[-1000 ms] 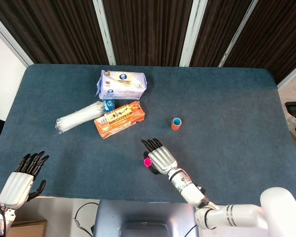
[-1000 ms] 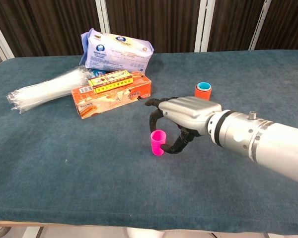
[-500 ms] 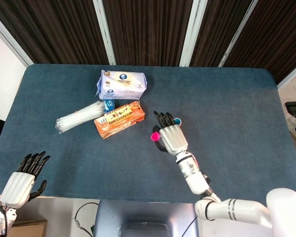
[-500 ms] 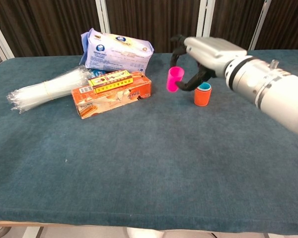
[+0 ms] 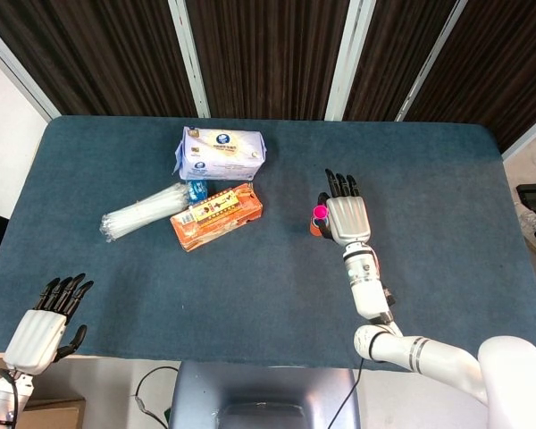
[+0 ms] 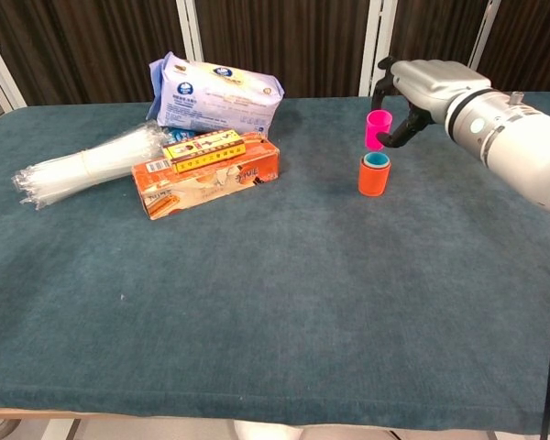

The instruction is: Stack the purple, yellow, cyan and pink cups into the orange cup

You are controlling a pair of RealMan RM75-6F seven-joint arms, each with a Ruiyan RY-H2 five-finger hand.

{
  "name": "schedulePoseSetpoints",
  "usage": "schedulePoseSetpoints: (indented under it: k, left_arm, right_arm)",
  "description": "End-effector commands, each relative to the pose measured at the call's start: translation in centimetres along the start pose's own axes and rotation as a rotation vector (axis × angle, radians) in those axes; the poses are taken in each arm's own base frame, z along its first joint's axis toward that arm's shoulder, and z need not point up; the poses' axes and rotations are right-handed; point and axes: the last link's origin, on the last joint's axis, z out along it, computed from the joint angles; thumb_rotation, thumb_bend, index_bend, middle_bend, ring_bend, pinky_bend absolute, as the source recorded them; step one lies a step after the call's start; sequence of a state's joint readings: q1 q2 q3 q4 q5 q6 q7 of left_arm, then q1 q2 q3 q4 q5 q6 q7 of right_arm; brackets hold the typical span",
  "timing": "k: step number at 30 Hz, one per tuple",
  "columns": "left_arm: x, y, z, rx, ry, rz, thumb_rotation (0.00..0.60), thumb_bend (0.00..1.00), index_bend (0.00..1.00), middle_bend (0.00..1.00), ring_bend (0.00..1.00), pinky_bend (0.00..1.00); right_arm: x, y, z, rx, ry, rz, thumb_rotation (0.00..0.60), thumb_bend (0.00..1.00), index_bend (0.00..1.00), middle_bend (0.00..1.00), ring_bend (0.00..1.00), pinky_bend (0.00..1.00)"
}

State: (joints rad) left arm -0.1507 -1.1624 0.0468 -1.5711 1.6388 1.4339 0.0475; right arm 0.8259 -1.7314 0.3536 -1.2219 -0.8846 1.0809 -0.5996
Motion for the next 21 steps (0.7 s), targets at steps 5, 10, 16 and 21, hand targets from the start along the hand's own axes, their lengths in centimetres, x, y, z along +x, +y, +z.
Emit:
schedulePoseSetpoints:
  k: [5,10,16,21]
  left_arm:
    - [0.1,0.0,-0.1,-0.001,0.005,-0.002,0.600,0.46,0.00,0.00,0.00,0.05]
    - [0.2,0.0,-0.2,-0.002,0.008,-0.003,0.600,0.46,0.00,0.00,0.00,0.05]
    - [0.1,0.0,-0.1,-0.002,0.006,-0.003,0.600,0.46,0.00,0.00,0.00,0.05]
    - [0.1,0.0,-0.1,-0.003,0.006,-0.002,0.600,0.46,0.00,0.00,0.00,0.05]
  right_arm:
    - [-0.5,0.2,-0.1,-0.005,-0.018,-0.019,0.600,0.51,0.61,0.07,0.00,0.00]
    - [-0.9,0.5,-0.1,-0.015,-0.024,-0.037,0.600,0.51,0.60,0.07,0.00,0.00]
    - [-1.7,0.8,-0.1,-0.028,-0.072,-0.036,0.600,0.51,0.43,0.07,0.00,0.00]
    - [-1.5,1.1,-0.3,-0.022,-0.091,-0.003,0.600,0.51,0.03,0.01,0.00,0.00]
